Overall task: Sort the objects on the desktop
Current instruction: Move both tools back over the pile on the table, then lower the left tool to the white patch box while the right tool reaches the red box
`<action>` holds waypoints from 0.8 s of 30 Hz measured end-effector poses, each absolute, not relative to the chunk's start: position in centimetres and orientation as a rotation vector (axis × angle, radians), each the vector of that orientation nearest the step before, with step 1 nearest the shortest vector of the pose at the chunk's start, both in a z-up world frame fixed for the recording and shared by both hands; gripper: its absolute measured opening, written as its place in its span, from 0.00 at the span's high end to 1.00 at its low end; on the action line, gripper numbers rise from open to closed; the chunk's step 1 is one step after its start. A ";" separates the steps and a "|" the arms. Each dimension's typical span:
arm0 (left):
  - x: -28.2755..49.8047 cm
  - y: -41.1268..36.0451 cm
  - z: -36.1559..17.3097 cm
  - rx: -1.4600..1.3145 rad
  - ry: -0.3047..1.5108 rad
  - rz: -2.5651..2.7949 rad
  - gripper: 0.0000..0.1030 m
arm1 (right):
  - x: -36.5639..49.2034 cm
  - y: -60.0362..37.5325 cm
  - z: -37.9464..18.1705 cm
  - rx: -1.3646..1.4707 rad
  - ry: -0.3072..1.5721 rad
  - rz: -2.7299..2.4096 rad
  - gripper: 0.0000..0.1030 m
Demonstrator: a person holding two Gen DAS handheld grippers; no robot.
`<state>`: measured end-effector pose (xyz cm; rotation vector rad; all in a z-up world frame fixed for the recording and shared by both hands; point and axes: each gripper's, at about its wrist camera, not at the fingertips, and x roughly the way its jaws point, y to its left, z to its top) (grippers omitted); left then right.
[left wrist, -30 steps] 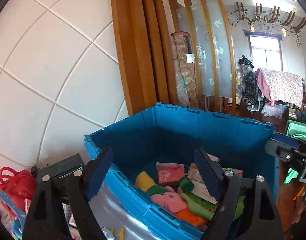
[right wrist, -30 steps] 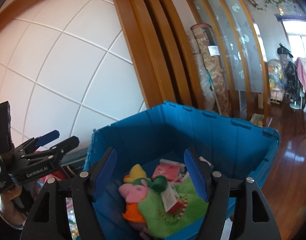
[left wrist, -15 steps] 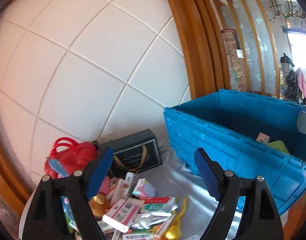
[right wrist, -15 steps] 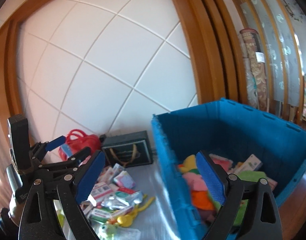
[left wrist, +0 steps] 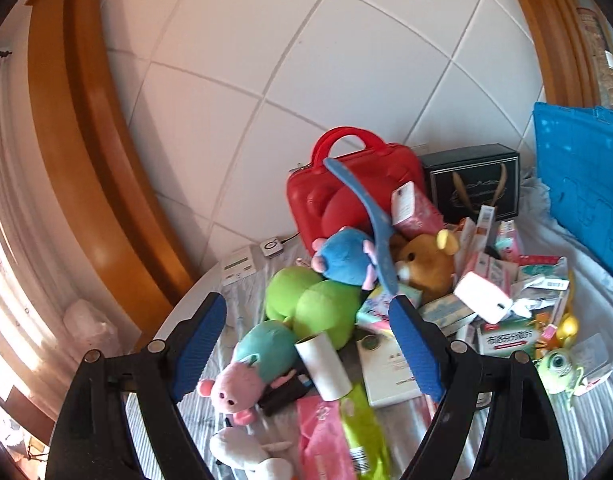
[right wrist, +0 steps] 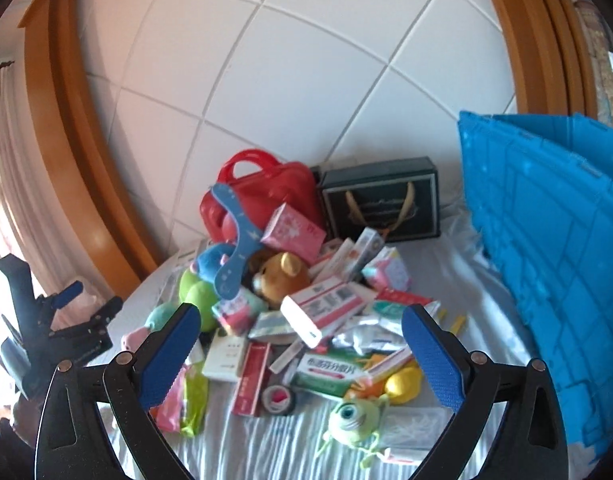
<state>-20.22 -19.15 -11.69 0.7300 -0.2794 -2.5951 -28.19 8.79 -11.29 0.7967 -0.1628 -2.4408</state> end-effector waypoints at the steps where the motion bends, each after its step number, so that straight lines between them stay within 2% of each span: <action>1: -20.0 -20.3 -12.2 0.740 -0.269 -2.580 0.19 | -28.5 7.9 -12.1 0.819 -0.150 -2.427 0.01; 9: -22.1 -23.7 -15.4 0.823 -0.189 -2.538 0.19 | -33.6 3.1 -17.7 1.072 -0.179 -2.258 0.01; 14: -23.9 -24.7 -16.8 0.831 -0.121 -2.548 0.19 | -35.8 1.3 -18.8 1.095 -0.049 -2.241 0.01; 19: -26.1 -24.5 -19.3 0.905 -0.120 -2.567 0.19 | -37.8 0.2 -21.6 1.192 -0.025 -2.160 0.01; 21: -26.7 -24.1 -20.6 0.945 -0.122 -2.593 0.19 | -37.9 -0.8 -23.5 1.251 0.003 -2.096 0.05; 23: -27.1 -23.8 -21.9 0.991 -0.125 -2.603 0.19 | -37.5 -2.2 -25.4 1.311 0.012 -2.009 0.23; 24: -27.4 -23.8 -22.5 1.017 -0.122 -2.610 0.19 | -37.1 -3.1 -26.4 1.341 0.019 -1.963 0.27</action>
